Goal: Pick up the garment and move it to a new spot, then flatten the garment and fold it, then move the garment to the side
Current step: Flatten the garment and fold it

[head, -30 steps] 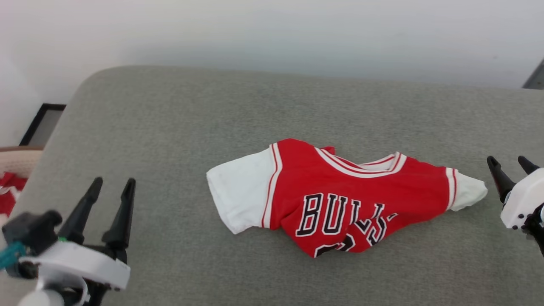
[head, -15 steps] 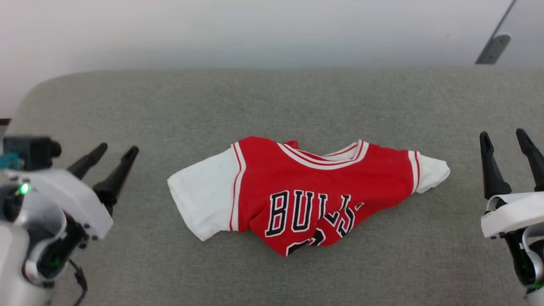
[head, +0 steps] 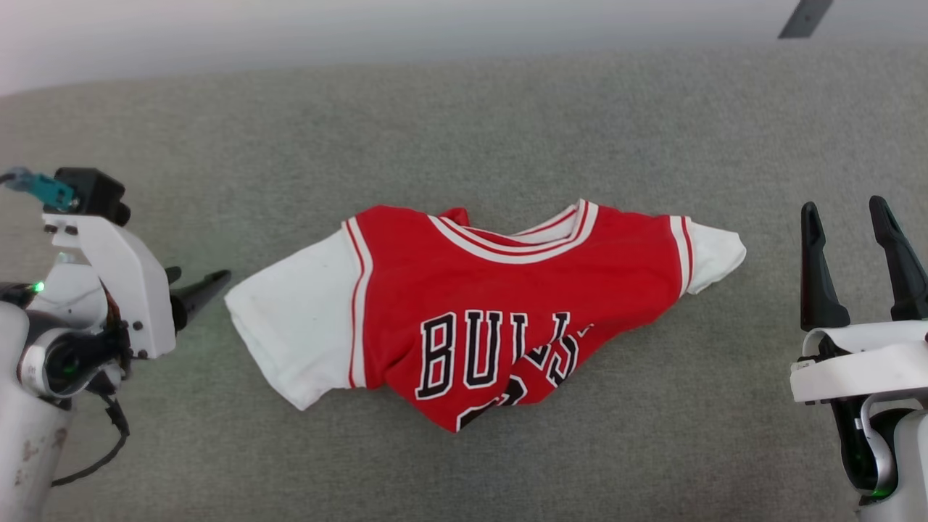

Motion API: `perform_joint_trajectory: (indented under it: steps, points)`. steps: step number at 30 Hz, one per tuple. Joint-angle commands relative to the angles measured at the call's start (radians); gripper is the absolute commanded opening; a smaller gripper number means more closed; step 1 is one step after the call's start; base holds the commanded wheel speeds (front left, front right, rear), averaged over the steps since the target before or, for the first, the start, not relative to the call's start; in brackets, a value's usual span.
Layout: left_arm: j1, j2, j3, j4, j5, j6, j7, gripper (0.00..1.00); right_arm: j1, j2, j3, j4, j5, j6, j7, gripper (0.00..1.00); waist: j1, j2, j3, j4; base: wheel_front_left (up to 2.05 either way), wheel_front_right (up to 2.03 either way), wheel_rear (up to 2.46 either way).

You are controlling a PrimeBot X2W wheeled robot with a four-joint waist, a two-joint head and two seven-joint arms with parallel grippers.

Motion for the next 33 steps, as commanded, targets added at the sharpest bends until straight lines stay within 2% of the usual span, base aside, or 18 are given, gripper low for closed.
perform_joint_trajectory:
  steps: [1, 6, 13, 17, 18, 19, 20, 26, 33]
  points:
    - [-0.013, 0.001, -0.005, 0.008, 0.001, -0.002, 0.009, 1.0, -0.004, 0.004, -0.001, -0.006, -0.005, -0.002, -0.004, 1.0, 0.0, -0.0001, 0.024, -0.02, 0.0, 0.0, 0.0]
    - [-0.049, -0.01, -0.041, 0.073, 0.002, -0.002, 0.061, 1.0, -0.004, 0.011, -0.005, -0.022, -0.012, -0.002, -0.009, 1.0, 0.0, -0.0001, 0.054, -0.029, 0.0, 0.0, 0.0]
    - [-0.078, -0.019, -0.082, 0.163, 0.014, -0.001, 0.075, 1.0, -0.005, 0.022, -0.006, -0.043, -0.024, -0.002, -0.013, 1.0, 0.0, -0.0001, 0.085, -0.039, 0.0, 0.0, 0.0]
    - [-0.082, -0.042, -0.098, 0.218, 0.002, 0.001, 0.092, 1.0, -0.007, 0.027, -0.011, -0.05, -0.03, -0.002, -0.007, 1.0, 0.0, -0.0001, 0.093, -0.041, 0.0, 0.0, 0.0]
    - [-0.082, -0.049, -0.102, 0.229, 0.0, 0.005, 0.1, 0.91, -0.007, 0.027, -0.013, -0.052, -0.031, -0.002, -0.005, 1.0, 0.0, -0.0001, 0.094, -0.041, 0.0, 0.0, 0.0]
    - [-0.083, -0.057, -0.108, 0.239, -0.004, 0.004, 0.112, 0.4, -0.007, 0.027, -0.016, -0.053, -0.03, -0.002, -0.003, 1.0, 0.0, -0.0001, 0.095, -0.039, 0.0, 0.0, 0.0]
    - [-0.08, -0.065, -0.115, 0.248, -0.008, 0.005, 0.128, 0.0, -0.007, 0.027, -0.019, -0.054, -0.03, -0.002, 0.001, 1.0, 0.0, -0.0001, 0.095, -0.038, 0.0, 0.0, 0.0]
    - [-0.093, -0.1, -0.123, 0.265, -0.042, 0.011, 0.184, 0.0, -0.015, 0.033, -0.039, -0.061, -0.026, -0.002, 0.03, 1.0, 0.0, -0.0001, 0.094, -0.026, 0.0, 0.0, 0.0]
    - [-0.121, -0.076, -0.122, 0.24, -0.039, 0.006, 0.167, 0.0, -0.035, 0.037, -0.034, -0.036, -0.003, -0.002, 0.105, 1.0, 0.0, -0.0001, 0.098, -0.016, 0.0, 0.0, 0.0]
